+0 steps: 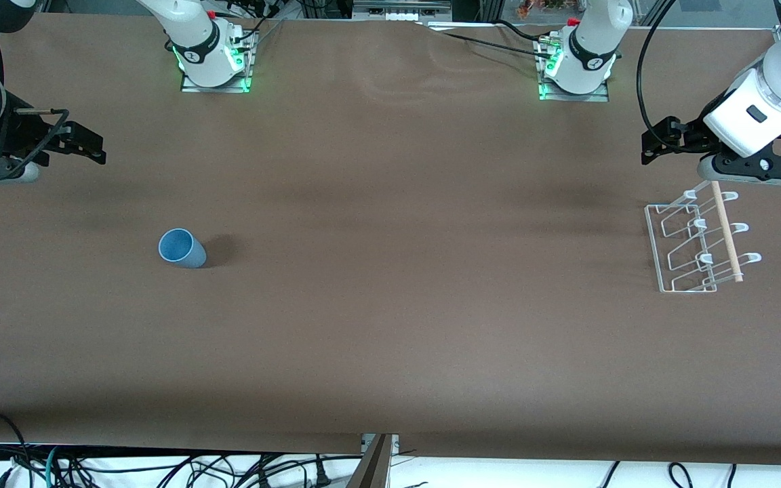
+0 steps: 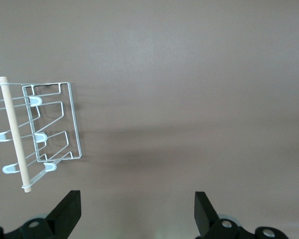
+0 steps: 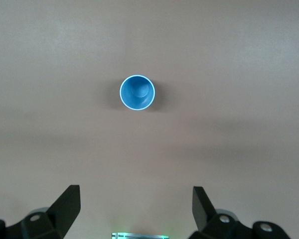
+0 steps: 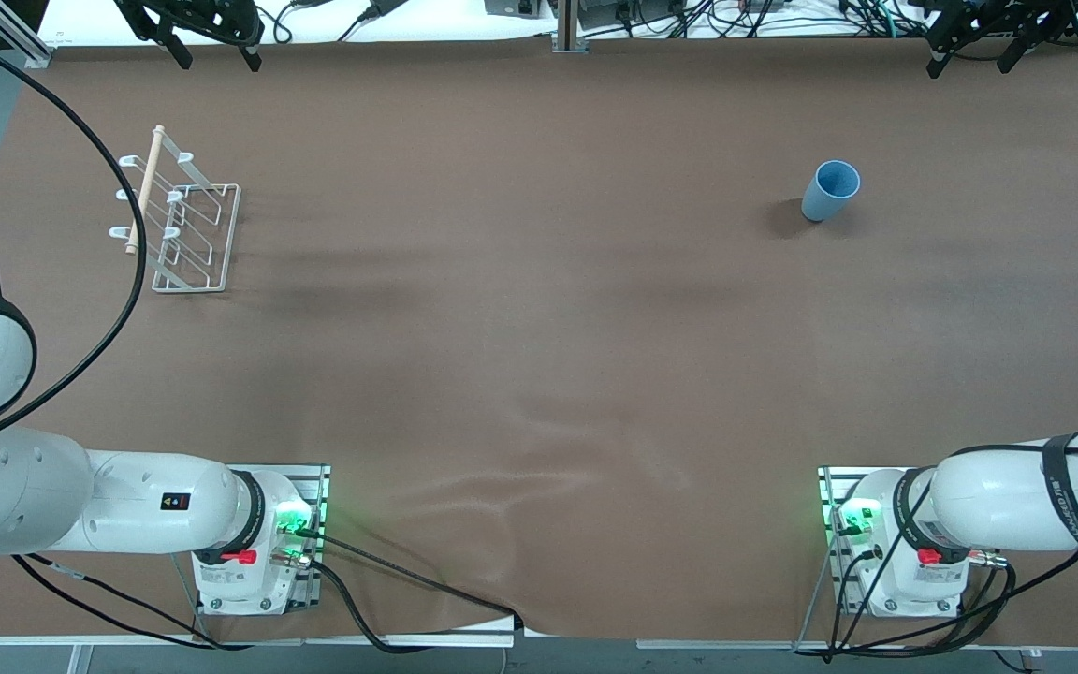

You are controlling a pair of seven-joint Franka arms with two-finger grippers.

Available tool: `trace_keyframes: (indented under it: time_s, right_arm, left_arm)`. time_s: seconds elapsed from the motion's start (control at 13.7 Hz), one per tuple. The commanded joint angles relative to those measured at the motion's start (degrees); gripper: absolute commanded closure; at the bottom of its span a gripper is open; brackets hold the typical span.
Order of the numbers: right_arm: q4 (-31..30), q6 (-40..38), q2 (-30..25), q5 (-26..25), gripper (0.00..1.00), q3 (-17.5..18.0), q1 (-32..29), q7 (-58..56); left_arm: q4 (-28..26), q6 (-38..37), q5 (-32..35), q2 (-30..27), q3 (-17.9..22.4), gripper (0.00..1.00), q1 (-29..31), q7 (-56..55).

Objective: Transfer cup to left arm and place on rack

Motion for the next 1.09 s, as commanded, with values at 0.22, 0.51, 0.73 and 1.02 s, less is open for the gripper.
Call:
trace_keyframes:
  time_s: [0.22,0.51,0.73,1.02]
  right_arm:
    - [1.2,-1.2,0.3,-0.3,0.01,0.5,-0.6,-0.8]
    - [1.5,-1.2,0.4,-0.2,0.01,0.5,-0.6,-0.6]
    - [1.5,-1.2,1.9,-0.2,0.01,0.4,-0.8,-0.2]
    - [1.4,-1.2,1.9,-0.1,0.01,0.4,-0.8,-1.0]
  left_arm:
    - [0.8,-1.1,-0.1,-0.3,-0.4,0.00,0.4,-0.5]
    - [0.7,-1.1,-0.1,-0.3,-0.4,0.00,0.4,-0.5]
    - [0.7,-1.1,-0.1,-0.3,-0.4,0.00,0.4,-0.4]
    - [0.8,-1.1,-0.1,-0.3,-0.4,0.00,0.4,-0.4]
